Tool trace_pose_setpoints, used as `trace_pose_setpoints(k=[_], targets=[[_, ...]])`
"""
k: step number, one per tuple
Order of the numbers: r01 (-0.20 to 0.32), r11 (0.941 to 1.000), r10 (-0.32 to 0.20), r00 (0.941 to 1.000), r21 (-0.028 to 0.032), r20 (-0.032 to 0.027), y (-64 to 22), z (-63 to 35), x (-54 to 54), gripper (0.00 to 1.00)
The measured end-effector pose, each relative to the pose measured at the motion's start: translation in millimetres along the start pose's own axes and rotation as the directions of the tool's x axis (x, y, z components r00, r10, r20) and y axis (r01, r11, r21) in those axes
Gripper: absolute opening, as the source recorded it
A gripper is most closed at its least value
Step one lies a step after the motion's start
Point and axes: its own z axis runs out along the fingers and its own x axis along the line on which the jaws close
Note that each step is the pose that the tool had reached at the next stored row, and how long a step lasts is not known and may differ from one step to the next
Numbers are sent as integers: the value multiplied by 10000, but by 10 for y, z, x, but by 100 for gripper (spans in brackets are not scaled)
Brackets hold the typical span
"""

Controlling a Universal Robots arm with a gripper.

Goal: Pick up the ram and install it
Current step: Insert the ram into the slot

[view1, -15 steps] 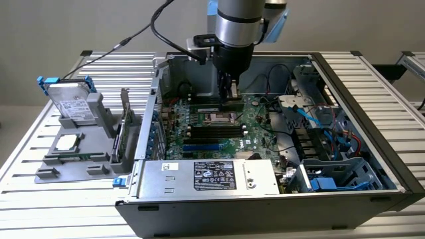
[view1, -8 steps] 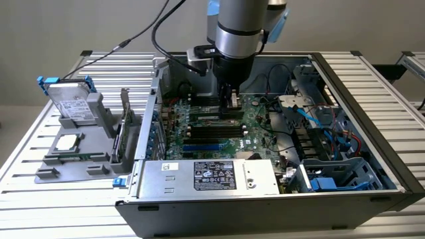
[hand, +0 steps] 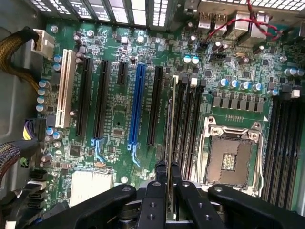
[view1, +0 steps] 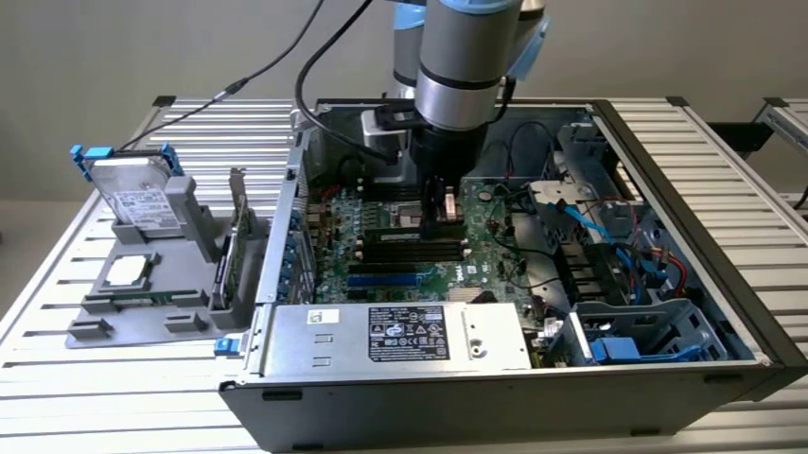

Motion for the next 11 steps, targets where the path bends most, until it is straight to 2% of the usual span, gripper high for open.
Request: trace_pose_setpoints(k=[6,11], targets=[[-627,9980,627,9980,11,33,-4,47,0,13],[-674,9977,674,9977,10,35,-6,89,0,13]])
